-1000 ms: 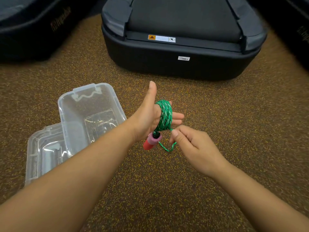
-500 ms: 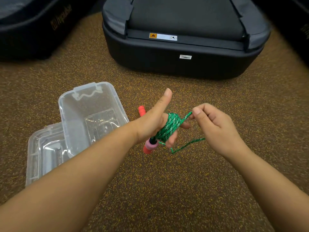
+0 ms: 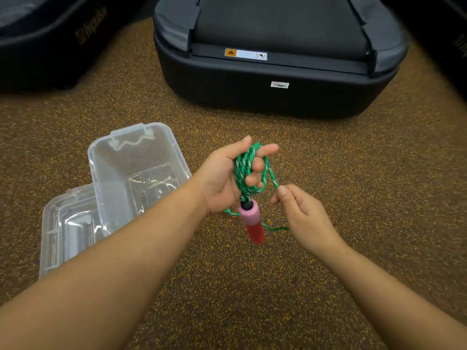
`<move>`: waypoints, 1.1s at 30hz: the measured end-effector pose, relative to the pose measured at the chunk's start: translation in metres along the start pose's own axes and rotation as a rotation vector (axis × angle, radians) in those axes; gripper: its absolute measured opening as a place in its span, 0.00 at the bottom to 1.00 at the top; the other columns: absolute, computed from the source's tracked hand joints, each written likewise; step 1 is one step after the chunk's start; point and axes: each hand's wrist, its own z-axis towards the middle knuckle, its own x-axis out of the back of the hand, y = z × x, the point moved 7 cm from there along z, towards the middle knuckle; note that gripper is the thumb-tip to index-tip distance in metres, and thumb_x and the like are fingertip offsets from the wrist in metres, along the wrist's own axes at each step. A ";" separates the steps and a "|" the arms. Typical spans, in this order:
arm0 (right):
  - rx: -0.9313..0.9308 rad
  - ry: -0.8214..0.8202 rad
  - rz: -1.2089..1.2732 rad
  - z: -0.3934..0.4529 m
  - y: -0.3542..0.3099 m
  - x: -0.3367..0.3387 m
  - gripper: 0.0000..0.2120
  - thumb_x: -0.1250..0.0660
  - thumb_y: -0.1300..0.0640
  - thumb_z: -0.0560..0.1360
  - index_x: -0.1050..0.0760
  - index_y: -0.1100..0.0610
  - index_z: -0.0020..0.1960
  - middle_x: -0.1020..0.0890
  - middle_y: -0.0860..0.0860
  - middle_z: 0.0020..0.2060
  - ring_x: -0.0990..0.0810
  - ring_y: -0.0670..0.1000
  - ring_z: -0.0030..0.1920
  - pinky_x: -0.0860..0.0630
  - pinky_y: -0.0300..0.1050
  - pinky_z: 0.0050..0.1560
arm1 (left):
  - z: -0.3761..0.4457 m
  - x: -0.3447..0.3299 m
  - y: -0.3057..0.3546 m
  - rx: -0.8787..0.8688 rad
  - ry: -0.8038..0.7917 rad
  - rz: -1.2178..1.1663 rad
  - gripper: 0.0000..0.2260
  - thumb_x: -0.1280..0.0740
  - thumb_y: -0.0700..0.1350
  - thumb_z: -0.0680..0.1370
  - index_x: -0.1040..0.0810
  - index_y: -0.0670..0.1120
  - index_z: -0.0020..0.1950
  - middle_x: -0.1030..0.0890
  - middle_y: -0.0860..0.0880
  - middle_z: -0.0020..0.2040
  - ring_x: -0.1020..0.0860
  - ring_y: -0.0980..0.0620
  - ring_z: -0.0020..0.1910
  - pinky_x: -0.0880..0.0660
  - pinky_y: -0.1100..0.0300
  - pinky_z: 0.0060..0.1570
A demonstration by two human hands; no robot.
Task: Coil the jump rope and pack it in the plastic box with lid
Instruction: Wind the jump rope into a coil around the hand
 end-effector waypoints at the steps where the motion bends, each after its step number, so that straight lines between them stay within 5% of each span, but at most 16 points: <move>1: -0.003 -0.011 -0.007 -0.002 0.000 -0.002 0.14 0.44 0.51 0.81 0.25 0.51 0.40 0.27 0.37 0.24 0.33 0.41 0.26 0.39 0.43 0.31 | 0.000 0.002 0.002 -0.003 0.016 -0.031 0.24 0.48 0.55 0.82 0.24 0.38 0.61 0.20 0.50 0.31 0.30 0.55 0.24 0.30 0.62 0.33; 4: -0.010 -0.039 0.004 -0.007 0.002 -0.006 0.13 0.44 0.50 0.81 0.25 0.50 0.41 0.28 0.39 0.23 0.34 0.42 0.26 0.37 0.45 0.31 | 0.000 0.006 0.005 0.021 0.047 -0.065 0.34 0.54 0.64 0.79 0.28 0.37 0.65 0.15 0.42 0.48 0.23 0.52 0.29 0.24 0.62 0.35; 6: 0.002 -0.067 -0.013 -0.010 -0.002 -0.010 0.13 0.43 0.50 0.80 0.24 0.49 0.41 0.29 0.42 0.23 0.34 0.42 0.26 0.36 0.46 0.32 | 0.000 0.007 0.004 0.040 0.063 -0.030 0.42 0.57 0.70 0.75 0.33 0.38 0.70 0.17 0.41 0.57 0.17 0.48 0.39 0.23 0.55 0.53; 9: 0.036 -0.105 -0.061 -0.012 -0.014 -0.015 0.12 0.42 0.50 0.80 0.24 0.48 0.42 0.28 0.44 0.26 0.32 0.42 0.28 0.33 0.46 0.33 | 0.000 0.007 -0.003 0.068 0.108 0.022 0.48 0.60 0.74 0.71 0.40 0.38 0.74 0.22 0.41 0.64 0.19 0.45 0.57 0.42 0.46 0.74; 13: 0.039 -0.135 -0.085 -0.012 -0.021 -0.014 0.11 0.41 0.49 0.79 0.24 0.49 0.42 0.26 0.43 0.28 0.30 0.41 0.30 0.32 0.44 0.35 | 0.000 0.009 -0.008 0.098 0.147 0.051 0.52 0.62 0.76 0.69 0.40 0.36 0.75 0.29 0.42 0.71 0.22 0.48 0.61 0.47 0.45 0.75; 19: 0.077 -0.192 -0.053 -0.011 -0.029 -0.008 0.12 0.38 0.49 0.78 0.25 0.55 0.41 0.28 0.45 0.28 0.33 0.43 0.29 0.35 0.45 0.32 | -0.001 0.008 -0.009 0.152 0.120 0.224 0.55 0.66 0.78 0.66 0.29 0.38 0.70 0.25 0.40 0.68 0.32 0.47 0.71 0.51 0.42 0.75; 23: 0.106 -0.223 -0.024 -0.010 -0.034 -0.008 0.11 0.38 0.48 0.77 0.25 0.52 0.41 0.30 0.43 0.27 0.33 0.43 0.30 0.35 0.46 0.33 | 0.001 0.007 -0.010 0.142 0.126 0.383 0.54 0.69 0.76 0.67 0.24 0.40 0.65 0.21 0.38 0.62 0.29 0.44 0.68 0.48 0.39 0.74; 26: 0.115 -0.257 -0.014 -0.011 -0.039 -0.009 0.12 0.39 0.44 0.75 0.25 0.52 0.42 0.26 0.45 0.29 0.28 0.46 0.32 0.30 0.48 0.35 | 0.004 0.011 -0.007 0.100 0.198 0.528 0.50 0.68 0.74 0.69 0.33 0.42 0.73 0.18 0.38 0.54 0.20 0.44 0.55 0.32 0.48 0.67; 30: 0.123 -0.225 0.099 -0.005 -0.051 0.003 0.09 0.36 0.52 0.75 0.21 0.55 0.42 0.17 0.47 0.39 0.20 0.46 0.41 0.25 0.47 0.44 | 0.005 0.028 -0.022 0.211 0.120 0.787 0.56 0.60 0.84 0.57 0.30 0.48 0.69 0.24 0.38 0.63 0.23 0.46 0.59 0.32 0.51 0.64; 32: 0.146 -0.194 0.126 0.000 -0.056 0.013 0.09 0.37 0.55 0.76 0.22 0.58 0.42 0.16 0.49 0.36 0.19 0.51 0.39 0.24 0.48 0.41 | 0.000 0.026 -0.024 0.236 0.050 0.884 0.58 0.61 0.84 0.57 0.27 0.42 0.65 0.21 0.38 0.54 0.22 0.48 0.49 0.28 0.53 0.55; 33: 0.146 -0.176 0.150 0.003 -0.057 0.017 0.09 0.38 0.58 0.77 0.23 0.59 0.41 0.17 0.45 0.33 0.20 0.45 0.36 0.26 0.42 0.38 | -0.003 0.021 -0.022 0.224 0.006 0.947 0.55 0.63 0.82 0.61 0.23 0.39 0.56 0.20 0.40 0.46 0.23 0.47 0.43 0.28 0.51 0.53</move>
